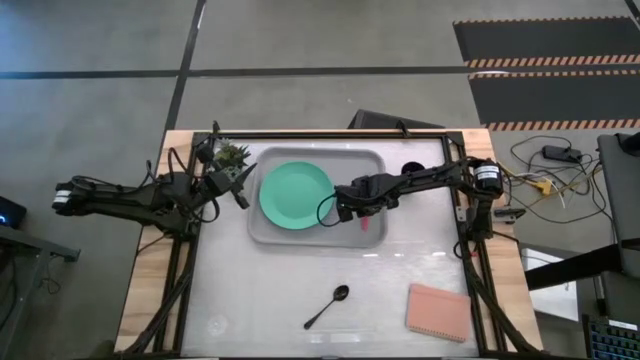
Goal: Pick and place plate/cup/fork/spoon on tray
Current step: Put the pink fork on the gray tray to the right side of the light green plate
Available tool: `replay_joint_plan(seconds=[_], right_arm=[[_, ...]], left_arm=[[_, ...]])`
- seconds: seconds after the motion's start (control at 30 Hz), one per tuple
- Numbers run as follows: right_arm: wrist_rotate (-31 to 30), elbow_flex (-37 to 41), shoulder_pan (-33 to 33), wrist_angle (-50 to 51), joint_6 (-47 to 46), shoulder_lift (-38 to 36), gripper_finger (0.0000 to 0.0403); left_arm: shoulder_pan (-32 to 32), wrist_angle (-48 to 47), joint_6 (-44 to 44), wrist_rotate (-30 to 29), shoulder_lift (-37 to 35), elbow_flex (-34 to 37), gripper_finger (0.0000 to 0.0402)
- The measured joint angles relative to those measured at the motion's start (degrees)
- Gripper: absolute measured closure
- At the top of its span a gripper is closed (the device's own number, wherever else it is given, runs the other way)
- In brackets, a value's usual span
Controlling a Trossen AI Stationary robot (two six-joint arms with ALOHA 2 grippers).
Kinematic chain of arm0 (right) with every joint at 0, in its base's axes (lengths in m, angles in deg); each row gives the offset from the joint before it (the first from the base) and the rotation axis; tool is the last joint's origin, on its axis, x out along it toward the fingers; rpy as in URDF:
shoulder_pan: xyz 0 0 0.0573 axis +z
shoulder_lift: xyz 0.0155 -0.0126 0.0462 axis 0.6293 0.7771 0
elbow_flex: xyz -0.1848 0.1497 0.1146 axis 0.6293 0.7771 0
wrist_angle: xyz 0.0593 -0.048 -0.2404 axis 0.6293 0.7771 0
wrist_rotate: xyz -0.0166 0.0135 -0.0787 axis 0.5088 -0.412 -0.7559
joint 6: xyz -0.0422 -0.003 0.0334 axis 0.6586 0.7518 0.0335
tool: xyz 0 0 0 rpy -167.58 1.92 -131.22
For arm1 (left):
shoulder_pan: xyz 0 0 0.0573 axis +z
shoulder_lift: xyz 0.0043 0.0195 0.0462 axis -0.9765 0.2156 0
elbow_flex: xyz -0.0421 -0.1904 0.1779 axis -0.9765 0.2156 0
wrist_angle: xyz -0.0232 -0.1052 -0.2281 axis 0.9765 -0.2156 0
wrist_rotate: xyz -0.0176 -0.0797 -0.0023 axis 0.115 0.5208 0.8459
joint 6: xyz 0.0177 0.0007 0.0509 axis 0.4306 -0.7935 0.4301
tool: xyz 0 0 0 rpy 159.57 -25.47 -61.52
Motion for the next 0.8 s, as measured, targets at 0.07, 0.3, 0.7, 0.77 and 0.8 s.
replay_joint_plan(seconds=[0.07, 0.3, 0.7, 0.77, 0.8], right_arm=[[-0.69, 0.0, 0.0, -0.04, 0.0, 0.0, 0.0394], [-0.74, 0.0, 0.0, 0.03, 0.19, 0.0, 0.0394], [-0.29, -0.06, 0.0, 1.13, 5.6, -0.11, 0.0394], [-0.25, -0.71, 0.0, 2.17, 6.28, -0.12, 0.0394], [-0.26, -1.17, 0.0, 2.6, 6.3, -0.14, 0.0394]], left_arm=[[-0.02, 0.0, 0.0, 0.0, 0.0, 0.0, 0.0292], [0.0, 0.0, 0.0, 0.0, 0.0, 0.0, 0.0292], [0.0, 0.0, 0.0, 0.02, 0.0, 0.0, 0.0292], [-0.01, 0.0, 0.0, 0.0, 0.0, 0.0, 0.0292], [0.0, 0.0, 0.0, 0.01, 0.0, 0.0, 0.0292]])
